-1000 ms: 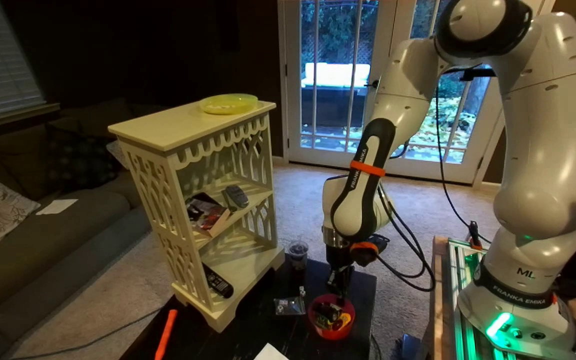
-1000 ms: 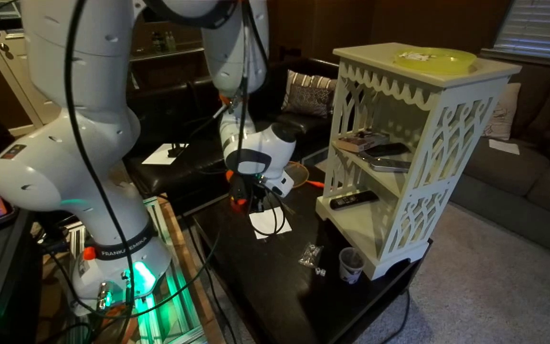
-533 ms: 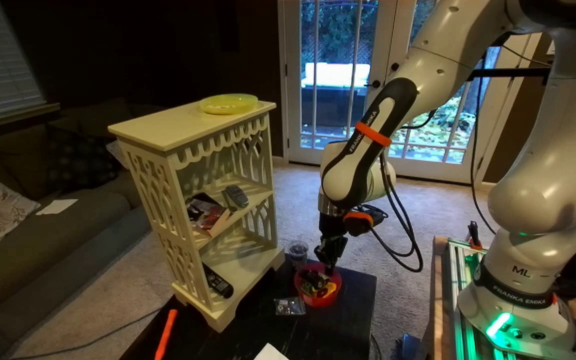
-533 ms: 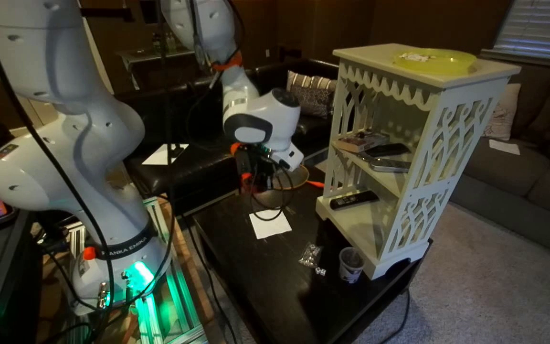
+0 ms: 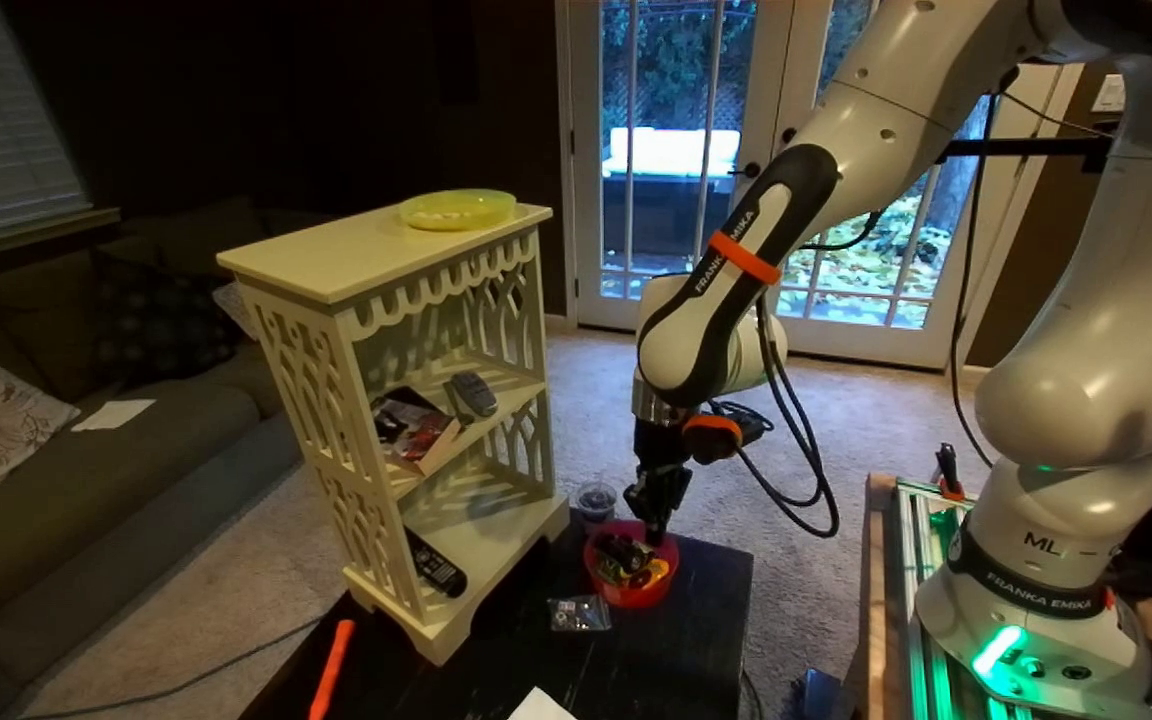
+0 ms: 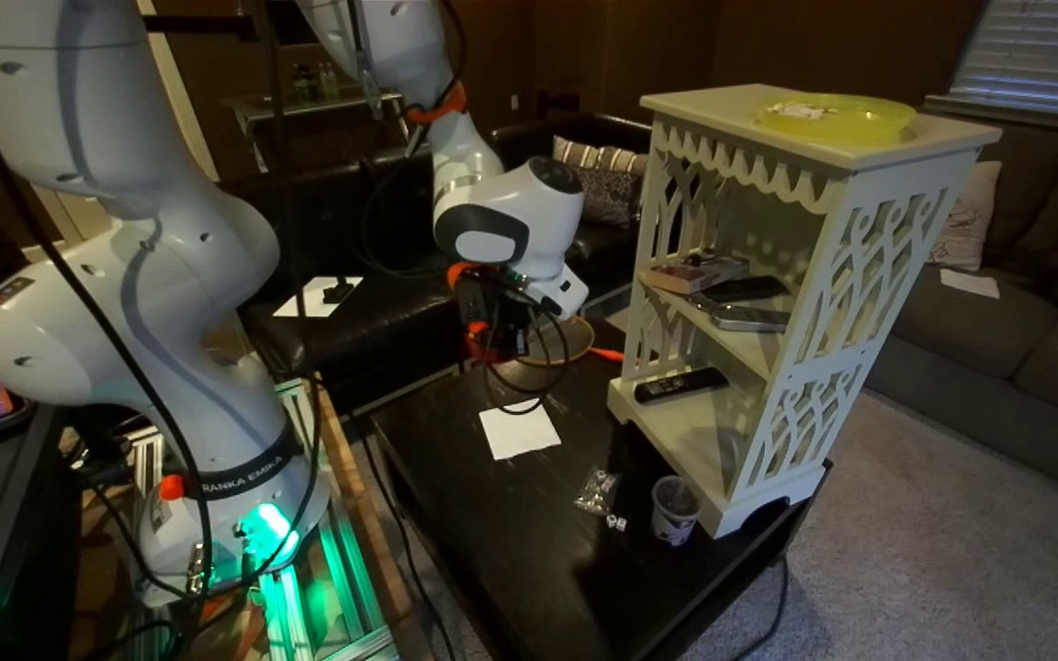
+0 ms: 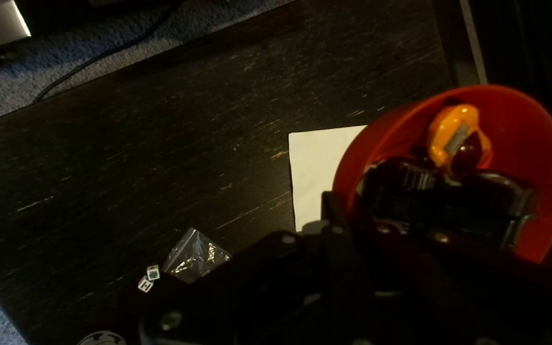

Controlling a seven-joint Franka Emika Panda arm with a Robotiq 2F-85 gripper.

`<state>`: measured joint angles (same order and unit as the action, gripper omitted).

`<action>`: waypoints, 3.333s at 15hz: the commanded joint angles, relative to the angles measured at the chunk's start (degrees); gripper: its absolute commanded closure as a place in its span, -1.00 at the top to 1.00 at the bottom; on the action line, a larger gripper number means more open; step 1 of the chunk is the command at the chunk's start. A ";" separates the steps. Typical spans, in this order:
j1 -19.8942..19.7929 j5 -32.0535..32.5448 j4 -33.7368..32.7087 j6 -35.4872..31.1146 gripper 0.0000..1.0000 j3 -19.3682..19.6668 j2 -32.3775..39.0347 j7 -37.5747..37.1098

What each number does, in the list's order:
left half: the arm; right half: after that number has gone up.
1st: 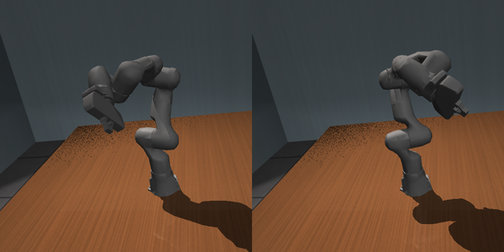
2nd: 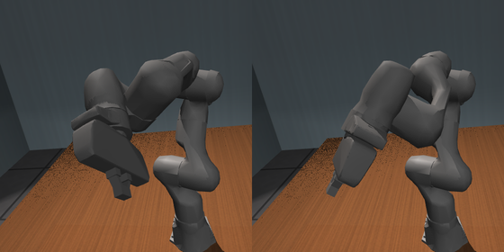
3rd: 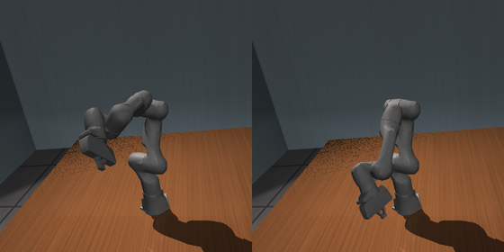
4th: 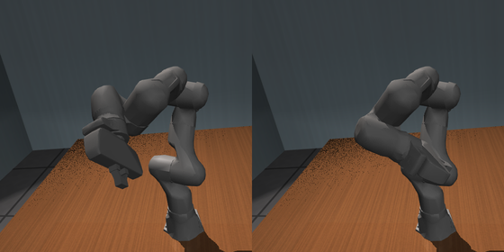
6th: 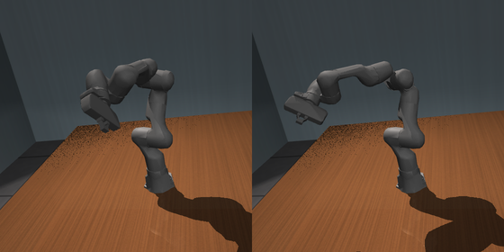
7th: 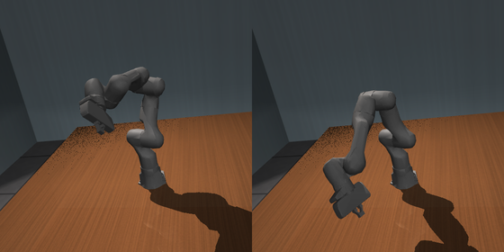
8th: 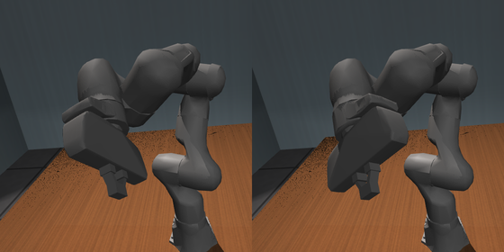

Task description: Place the red bowl on the top shelf

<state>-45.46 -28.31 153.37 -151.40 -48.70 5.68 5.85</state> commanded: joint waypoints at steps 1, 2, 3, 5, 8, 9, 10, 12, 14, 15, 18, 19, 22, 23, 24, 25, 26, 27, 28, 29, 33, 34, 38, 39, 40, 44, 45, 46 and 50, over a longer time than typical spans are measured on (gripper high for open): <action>-0.24 -1.06 -0.86 0.03 -0.98 -0.24 -0.44 0.59; -0.53 -2.12 -2.06 0.63 -0.98 -0.56 -1.27 1.28; -0.46 -1.63 -3.02 1.21 -0.98 -0.62 -2.06 1.08; -0.38 -0.91 -5.90 3.10 -0.98 -0.70 -3.71 0.79; 12.51 0.68 -11.41 7.75 -0.98 12.33 -7.11 0.93; 16.97 2.15 -13.61 10.43 -0.98 17.04 -8.03 0.20; 21.60 3.51 -15.92 13.60 -0.98 21.82 -8.71 -0.05; 29.50 6.88 -21.81 21.08 -0.98 30.54 -9.40 -1.01; 34.51 9.87 -27.33 26.23 -0.98 35.89 -9.67 -3.47; 36.43 10.87 -29.88 28.22 -0.98 37.86 -9.71 -4.55; 40.17 11.94 -36.92 34.05 -0.98 42.01 -9.14 -5.72; 41.00 11.68 -39.05 36.25 -0.98 42.98 -8.88 -5.55; 42.52 7.80 -40.27 34.47 -0.98 45.51 -9.12 -0.33; 42.98 9.98 -38.97 34.57 -0.93 45.56 -9.61 -3.07; 43.14 9.71 -39.41 34.57 -0.93 45.99 -9.60 -2.29; 43.18 9.62 -39.55 34.57 -0.93 46.21 -9.56 -1.82; 43.18 9.57 -39.56 34.58 -0.93 46.32 -9.52 -1.58; 43.20 9.55 -39.56 34.57 -0.98 46.35 -9.44 -1.46; 43.38 9.90 -40.27 33.88 -0.98 46.36 -9.47 -1.64; 43.54 10.58 -41.92 33.58 -0.98 46.51 -9.19 -1.67; 44.44 14.79 -48.83 34.91 -0.98 46.33 -7.92 -0.38; 44.68 16.67 -51.24 35.25 -0.98 46.10 -7.28 -2.29; 46.02 26.29 -63.69 40.88 -0.98 45.26 -2.24 -10.37; 46.55 28.33 -66.50 43.37 -0.98 45.11 -0.94 -11.32; 47.18 30.13 -69.51 46.65 -0.98 44.88 0.51 -11.83; 48.67 29.46 -80.79 56.91 -0.98 45.03 7.20 -13.43; 48.80 28.31 -83.54 58.01 -0.98 45.23 9.19 -15.30; 48.82 27.32 -86.29 58.73 -0.98 45.24 10.98 -15.46; 48.31 28.55 -82.30 55.96 -0.98 44.91 9.41 -14.40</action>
<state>2.85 0.23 71.03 -95.43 -3.79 15.12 -8.56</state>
